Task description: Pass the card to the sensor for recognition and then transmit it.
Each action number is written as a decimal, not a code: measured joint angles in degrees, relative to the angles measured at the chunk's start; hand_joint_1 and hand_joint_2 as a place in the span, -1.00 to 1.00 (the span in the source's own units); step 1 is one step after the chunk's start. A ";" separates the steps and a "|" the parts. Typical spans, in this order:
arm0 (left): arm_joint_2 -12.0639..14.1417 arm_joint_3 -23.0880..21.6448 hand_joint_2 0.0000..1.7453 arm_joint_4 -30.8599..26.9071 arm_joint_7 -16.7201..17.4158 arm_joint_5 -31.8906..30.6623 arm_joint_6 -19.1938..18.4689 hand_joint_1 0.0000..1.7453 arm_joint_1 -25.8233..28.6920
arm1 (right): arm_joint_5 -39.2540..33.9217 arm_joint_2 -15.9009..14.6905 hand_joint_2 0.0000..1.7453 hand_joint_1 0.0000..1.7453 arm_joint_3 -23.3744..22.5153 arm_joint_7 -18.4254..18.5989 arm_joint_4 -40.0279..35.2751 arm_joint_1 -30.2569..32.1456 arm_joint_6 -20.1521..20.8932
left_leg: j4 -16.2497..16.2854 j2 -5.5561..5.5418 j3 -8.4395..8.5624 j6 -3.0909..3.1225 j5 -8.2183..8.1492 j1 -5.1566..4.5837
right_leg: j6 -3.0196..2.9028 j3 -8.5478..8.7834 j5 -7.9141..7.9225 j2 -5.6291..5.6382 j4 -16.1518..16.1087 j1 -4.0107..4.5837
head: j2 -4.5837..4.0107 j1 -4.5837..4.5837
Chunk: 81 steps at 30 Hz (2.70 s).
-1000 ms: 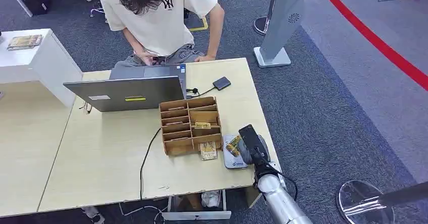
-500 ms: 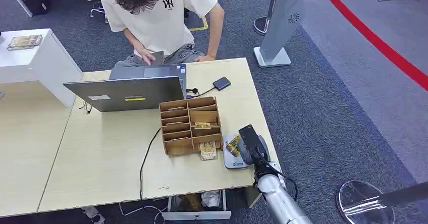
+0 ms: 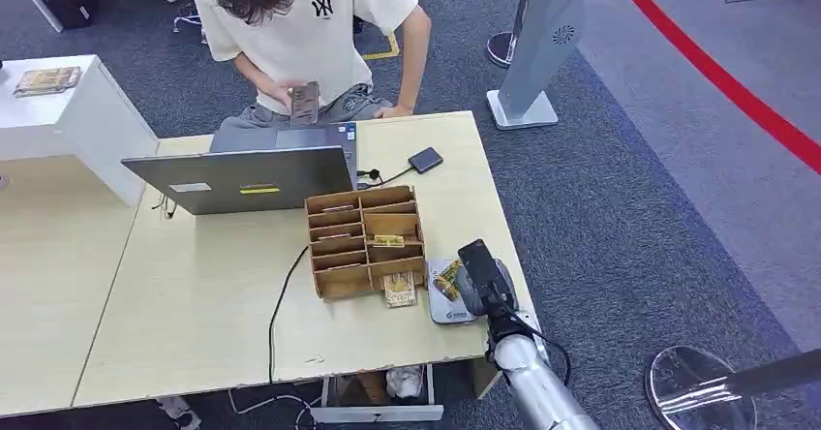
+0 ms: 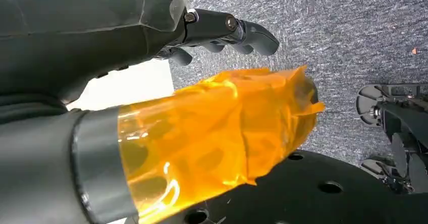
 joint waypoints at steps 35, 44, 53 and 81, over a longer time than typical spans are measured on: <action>-0.26 0.50 -1.00 0.00 -0.02 0.63 0.52 -1.00 -0.01 | 0.31 0.66 1.00 1.00 0.00 -0.98 -1.86 0.40 -1.90 | 0.00 0.00 -0.01 0.00 0.00 0.00 | 0.00 -0.01 0.00 0.00 0.00 0.00 | 0.00 -0.02; -0.85 1.49 -1.00 0.00 -0.02 1.38 0.76 -1.00 -0.01 | 2.71 1.31 1.00 1.00 0.20 -1.86 -13.93 3.20 -4.04 | 0.00 -0.02 -0.09 0.00 0.00 -0.01 | 0.00 -0.06 -0.01 -0.03 0.00 -0.01 | 0.00 0.00; -1.31 1.79 -1.00 0.00 -0.13 1.53 1.31 -1.00 0.00 | 4.44 1.53 1.00 1.00 2.38 -4.02 -26.15 5.56 -5.79 | 0.00 -0.02 -0.11 0.00 0.00 -0.01 | 0.00 -0.09 -0.01 -0.03 0.00 -0.01 | 0.00 0.00; 0.90 -0.15 -1.00 0.00 0.20 -6.07 -0.87 -1.00 -0.27 | 32.47 -1.83 1.00 1.00 16.00 1.77 -15.25 -22.93 -6.97 | 0.01 -0.02 -0.12 -0.01 0.05 -0.01 | 0.00 -0.11 0.07 -0.01 0.02 -0.01 | 0.00 -0.02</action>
